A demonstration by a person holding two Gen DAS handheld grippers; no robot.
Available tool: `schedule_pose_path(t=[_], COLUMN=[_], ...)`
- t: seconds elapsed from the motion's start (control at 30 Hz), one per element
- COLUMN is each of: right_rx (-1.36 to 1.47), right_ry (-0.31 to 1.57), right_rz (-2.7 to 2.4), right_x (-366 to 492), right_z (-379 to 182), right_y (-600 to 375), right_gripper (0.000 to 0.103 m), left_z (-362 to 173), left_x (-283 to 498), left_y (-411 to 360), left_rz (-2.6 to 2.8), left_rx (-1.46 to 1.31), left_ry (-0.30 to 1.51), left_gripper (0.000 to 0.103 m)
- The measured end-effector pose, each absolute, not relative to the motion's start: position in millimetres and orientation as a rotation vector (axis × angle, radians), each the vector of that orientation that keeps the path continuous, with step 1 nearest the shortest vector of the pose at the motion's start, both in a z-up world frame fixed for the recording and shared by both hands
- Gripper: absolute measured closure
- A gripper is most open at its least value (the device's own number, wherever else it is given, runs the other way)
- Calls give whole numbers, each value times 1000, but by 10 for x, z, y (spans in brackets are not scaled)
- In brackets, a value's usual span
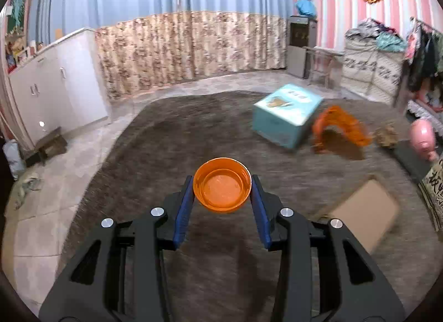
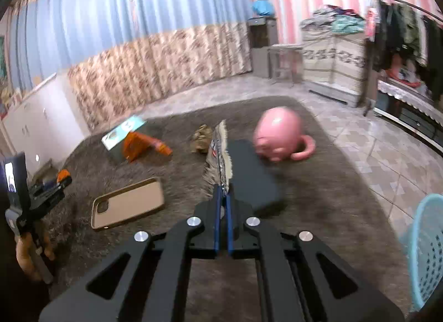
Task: Collect trash
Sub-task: 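Grasp the orange bowl with the left tool while the right tool grasps the printed paper bag, then carry the orange bowl and paper bag over the blue basket and open both tools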
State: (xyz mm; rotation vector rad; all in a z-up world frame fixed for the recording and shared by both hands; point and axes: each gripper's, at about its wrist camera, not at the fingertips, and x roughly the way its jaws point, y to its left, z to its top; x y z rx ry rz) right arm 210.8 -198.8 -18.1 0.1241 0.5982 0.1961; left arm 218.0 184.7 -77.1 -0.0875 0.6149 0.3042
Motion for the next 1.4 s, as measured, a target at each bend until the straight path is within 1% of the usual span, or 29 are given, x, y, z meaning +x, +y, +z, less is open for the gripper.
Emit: schedule_pose_path(t=[0.1,0.37,0.77,1.0,1.13,1.4], right_rx=[175,276,404,404,364,345], right_ry=[572,542,458,445,448,490], right_rz=[160,78,-96,-250,-334,-445], right_x=[1950,1645,1317,1203,1123,1070], right_z=[-118,-186,-199,-255,-261,-485], right_y=[-2334,-2989,-4121,-4758,-5043,-5450], right_gripper=[99,99,99,99,99,99], left_z=[-647,-227,-90,-67,-137,-319], left_x=[2103,1905,1860,1876,1871,1944], left_y=[1632,626,-777,-1509,-1977,-2765], left_rz=[256,65,-169,-301,-374,-481], left_rx=[-99,-56,32,54,92,130], left_ry=[604,528,501,499,495,528], left_gripper=[64,64,64,64,64,64])
